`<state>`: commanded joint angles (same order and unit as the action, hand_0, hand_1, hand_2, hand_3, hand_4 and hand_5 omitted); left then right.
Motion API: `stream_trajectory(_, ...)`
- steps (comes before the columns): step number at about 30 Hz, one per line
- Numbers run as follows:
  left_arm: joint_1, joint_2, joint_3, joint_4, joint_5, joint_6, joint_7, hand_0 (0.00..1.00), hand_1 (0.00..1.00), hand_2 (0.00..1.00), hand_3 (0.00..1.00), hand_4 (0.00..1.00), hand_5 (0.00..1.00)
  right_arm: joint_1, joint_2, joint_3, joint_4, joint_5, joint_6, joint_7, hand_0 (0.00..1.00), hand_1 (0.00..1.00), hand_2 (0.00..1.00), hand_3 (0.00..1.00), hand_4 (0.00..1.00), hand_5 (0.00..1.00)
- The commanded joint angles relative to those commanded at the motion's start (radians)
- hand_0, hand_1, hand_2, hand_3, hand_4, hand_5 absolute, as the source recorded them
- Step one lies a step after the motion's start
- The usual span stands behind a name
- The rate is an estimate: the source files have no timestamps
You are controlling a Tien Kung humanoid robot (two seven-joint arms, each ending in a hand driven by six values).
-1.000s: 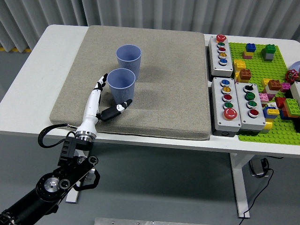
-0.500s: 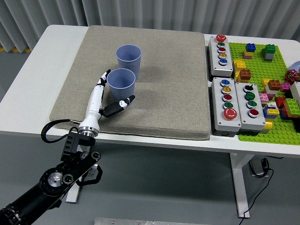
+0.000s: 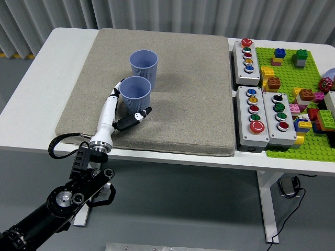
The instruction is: Pick cup pour cup place
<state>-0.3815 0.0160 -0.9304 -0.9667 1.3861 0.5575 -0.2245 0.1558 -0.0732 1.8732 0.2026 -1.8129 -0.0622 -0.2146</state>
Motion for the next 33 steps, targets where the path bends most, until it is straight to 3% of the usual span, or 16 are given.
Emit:
stream_trajectory(17,-0.034,-0.008,0.011,0.039,-0.01,-0.005,0.002,0.886,0.908,0.998,0.998,0.987,0.371,0.005,-0.001,-0.002,0.0,0.003,0.0,-0.001,0.7,0.706,0.67,0.635,0.051,0.308)
stream_trajectory(18,-0.035,-0.009,0.012,0.041,-0.01,-0.006,0.002,0.841,0.88,0.998,0.998,0.986,0.371,0.005,-0.001,-0.002,0.0,0.002,0.0,-0.001,0.7,0.706,0.67,0.634,0.051,0.308)
stream_trajectory(29,-0.047,-0.011,0.018,0.048,-0.013,-0.009,0.001,0.801,0.86,0.998,0.998,0.987,0.37,0.004,-0.001,-0.002,0.0,0.002,0.0,-0.001,0.7,0.706,0.67,0.635,0.052,0.308)
stream_trajectory(30,-0.048,-0.011,0.018,0.048,-0.014,-0.009,0.0,0.74,0.824,0.998,0.998,0.987,0.367,0.004,-0.001,-0.001,0.0,0.001,0.0,-0.001,0.7,0.706,0.67,0.635,0.053,0.31)
stream_trajectory(33,-0.05,-0.011,0.019,0.05,-0.021,-0.009,-0.004,0.74,0.824,0.998,0.998,0.987,0.367,0.004,-0.001,-0.002,0.0,0.002,0.0,-0.001,0.7,0.706,0.67,0.635,0.053,0.31)
